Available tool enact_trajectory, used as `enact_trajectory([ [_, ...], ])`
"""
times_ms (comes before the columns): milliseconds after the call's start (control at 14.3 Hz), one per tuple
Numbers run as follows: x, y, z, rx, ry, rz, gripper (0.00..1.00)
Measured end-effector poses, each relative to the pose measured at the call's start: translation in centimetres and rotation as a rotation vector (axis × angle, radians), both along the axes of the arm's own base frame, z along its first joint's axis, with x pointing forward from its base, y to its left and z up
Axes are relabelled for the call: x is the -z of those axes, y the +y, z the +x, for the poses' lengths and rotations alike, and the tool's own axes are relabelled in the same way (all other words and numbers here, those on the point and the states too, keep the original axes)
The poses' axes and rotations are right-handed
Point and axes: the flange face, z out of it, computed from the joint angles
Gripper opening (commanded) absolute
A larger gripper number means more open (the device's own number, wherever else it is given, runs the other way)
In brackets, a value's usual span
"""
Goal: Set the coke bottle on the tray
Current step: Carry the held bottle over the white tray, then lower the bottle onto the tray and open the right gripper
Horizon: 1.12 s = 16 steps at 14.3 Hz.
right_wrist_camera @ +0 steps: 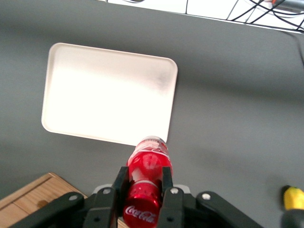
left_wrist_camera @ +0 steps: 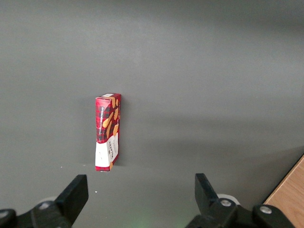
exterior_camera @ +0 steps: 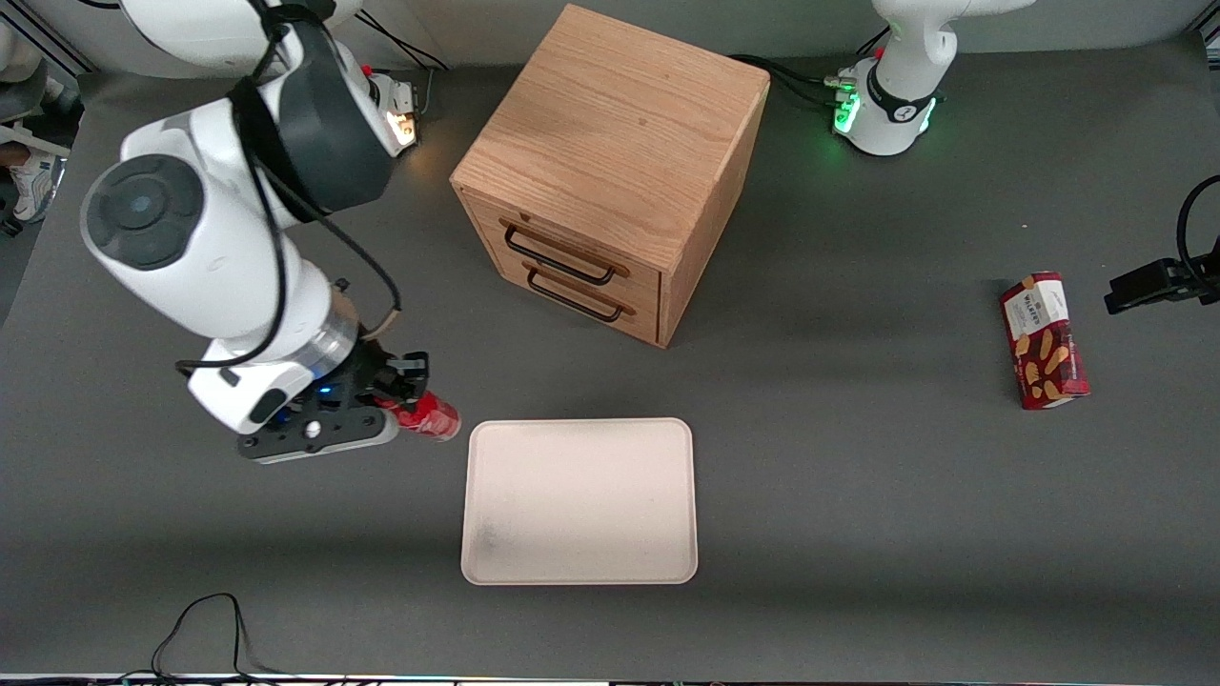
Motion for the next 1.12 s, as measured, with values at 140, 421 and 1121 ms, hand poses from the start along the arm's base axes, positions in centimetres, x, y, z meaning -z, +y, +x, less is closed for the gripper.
enact_trajectory([
  [140, -0.1, 0.7, 0.2, 0.0, -0.027, 0.01, 0.01],
  [421, 1.6, 1.3, 1.8, 0.001, -0.082, 0.028, 0.01],
  [1121, 16.3, 2.6, 7.2, 0.008, -0.123, 0.017, 0.01],
])
